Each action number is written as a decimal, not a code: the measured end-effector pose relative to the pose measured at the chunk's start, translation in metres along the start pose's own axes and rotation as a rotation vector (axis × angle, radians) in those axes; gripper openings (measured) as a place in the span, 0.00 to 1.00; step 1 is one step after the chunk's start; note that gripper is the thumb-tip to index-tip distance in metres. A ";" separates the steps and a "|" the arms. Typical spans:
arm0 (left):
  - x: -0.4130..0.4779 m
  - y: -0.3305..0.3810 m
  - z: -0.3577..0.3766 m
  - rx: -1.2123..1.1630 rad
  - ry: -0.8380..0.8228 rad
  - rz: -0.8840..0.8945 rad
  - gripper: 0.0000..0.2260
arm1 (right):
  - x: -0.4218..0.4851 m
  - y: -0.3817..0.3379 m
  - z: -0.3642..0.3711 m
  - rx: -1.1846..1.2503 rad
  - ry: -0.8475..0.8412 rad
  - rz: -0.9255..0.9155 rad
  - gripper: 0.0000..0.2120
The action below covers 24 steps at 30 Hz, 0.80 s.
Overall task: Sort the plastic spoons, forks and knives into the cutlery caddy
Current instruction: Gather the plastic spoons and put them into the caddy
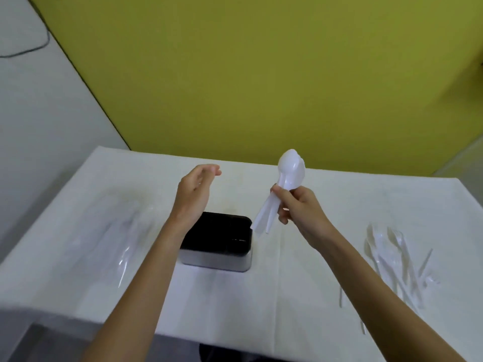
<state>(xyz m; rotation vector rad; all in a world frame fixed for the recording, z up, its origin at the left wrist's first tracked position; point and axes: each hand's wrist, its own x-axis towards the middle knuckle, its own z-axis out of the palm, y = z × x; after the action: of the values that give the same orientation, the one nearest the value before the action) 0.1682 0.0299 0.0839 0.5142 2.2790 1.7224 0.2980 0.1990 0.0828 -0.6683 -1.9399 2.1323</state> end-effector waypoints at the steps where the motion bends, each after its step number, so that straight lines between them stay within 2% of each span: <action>1: -0.002 -0.009 -0.015 -0.010 0.030 -0.036 0.12 | 0.004 -0.001 0.018 -0.002 -0.007 0.000 0.13; 5: -0.008 -0.050 -0.065 -0.106 0.108 -0.158 0.15 | 0.017 0.001 0.086 -0.004 -0.028 0.015 0.14; 10: -0.019 -0.089 -0.076 -0.357 0.025 -0.333 0.22 | 0.022 0.012 0.140 -0.036 0.028 -0.021 0.12; 13: -0.022 -0.104 -0.076 -0.489 -0.051 -0.415 0.25 | 0.023 0.024 0.162 -0.210 0.069 -0.088 0.10; 18: -0.024 -0.117 -0.073 -0.564 -0.138 -0.410 0.30 | 0.011 0.042 0.181 -0.622 0.015 -0.162 0.10; 22: -0.024 -0.127 -0.077 -0.690 -0.154 -0.459 0.31 | 0.005 0.051 0.182 -0.789 -0.005 -0.170 0.06; 24: -0.025 -0.130 -0.077 -0.704 -0.162 -0.474 0.28 | 0.003 0.050 0.182 -0.806 0.004 -0.151 0.12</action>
<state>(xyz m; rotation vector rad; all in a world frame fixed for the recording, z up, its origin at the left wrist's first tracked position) 0.1432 -0.0798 -0.0203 -0.0350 1.3839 1.9538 0.2232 0.0309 0.0416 -0.5955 -2.7303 1.2047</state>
